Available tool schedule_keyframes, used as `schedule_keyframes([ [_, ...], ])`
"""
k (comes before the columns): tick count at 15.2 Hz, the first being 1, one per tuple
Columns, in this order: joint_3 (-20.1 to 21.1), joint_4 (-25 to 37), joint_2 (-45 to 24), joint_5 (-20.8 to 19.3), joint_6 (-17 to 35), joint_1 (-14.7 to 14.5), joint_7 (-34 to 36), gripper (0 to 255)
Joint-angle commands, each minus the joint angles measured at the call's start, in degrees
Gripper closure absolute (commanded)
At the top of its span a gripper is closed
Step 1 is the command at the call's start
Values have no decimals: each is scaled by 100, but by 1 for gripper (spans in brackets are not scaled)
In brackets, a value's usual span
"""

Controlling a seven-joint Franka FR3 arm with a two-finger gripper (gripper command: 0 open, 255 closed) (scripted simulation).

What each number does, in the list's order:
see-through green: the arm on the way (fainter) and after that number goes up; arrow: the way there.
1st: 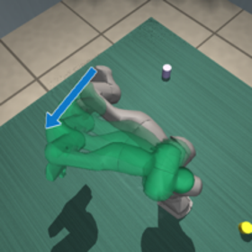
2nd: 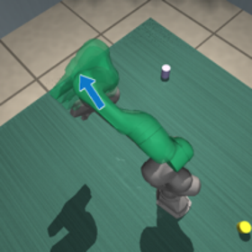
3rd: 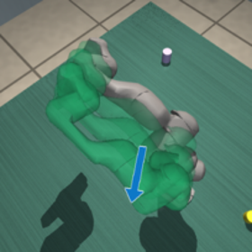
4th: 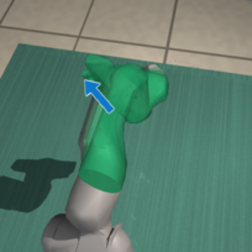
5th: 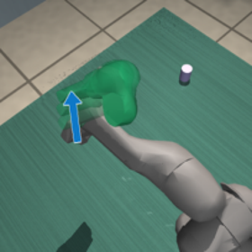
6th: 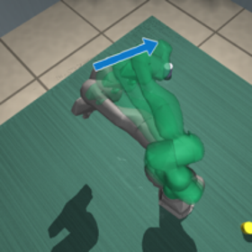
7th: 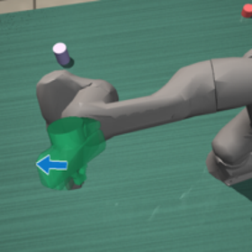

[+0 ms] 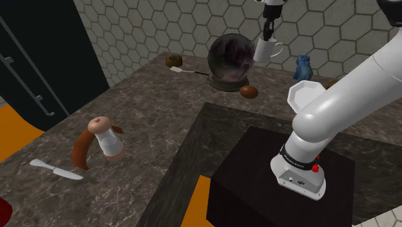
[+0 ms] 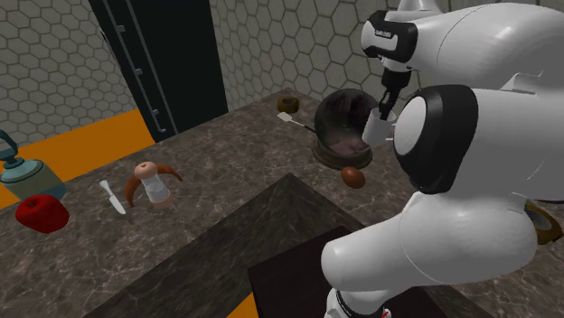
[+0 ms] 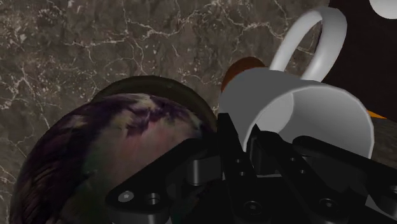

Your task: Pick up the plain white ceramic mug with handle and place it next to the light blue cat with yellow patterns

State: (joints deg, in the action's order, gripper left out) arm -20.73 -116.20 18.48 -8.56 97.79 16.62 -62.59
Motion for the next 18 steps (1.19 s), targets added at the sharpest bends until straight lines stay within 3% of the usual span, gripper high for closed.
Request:
schedule_keyframes([
  [1, -138, -238, 236, -130, 32, 123, -213, 255],
  [7, -624, -432, 591, -452, -12, 460, -921, 255],
  [18, -744, -1182, 581, -532, 752, 504, -886, 255],
])
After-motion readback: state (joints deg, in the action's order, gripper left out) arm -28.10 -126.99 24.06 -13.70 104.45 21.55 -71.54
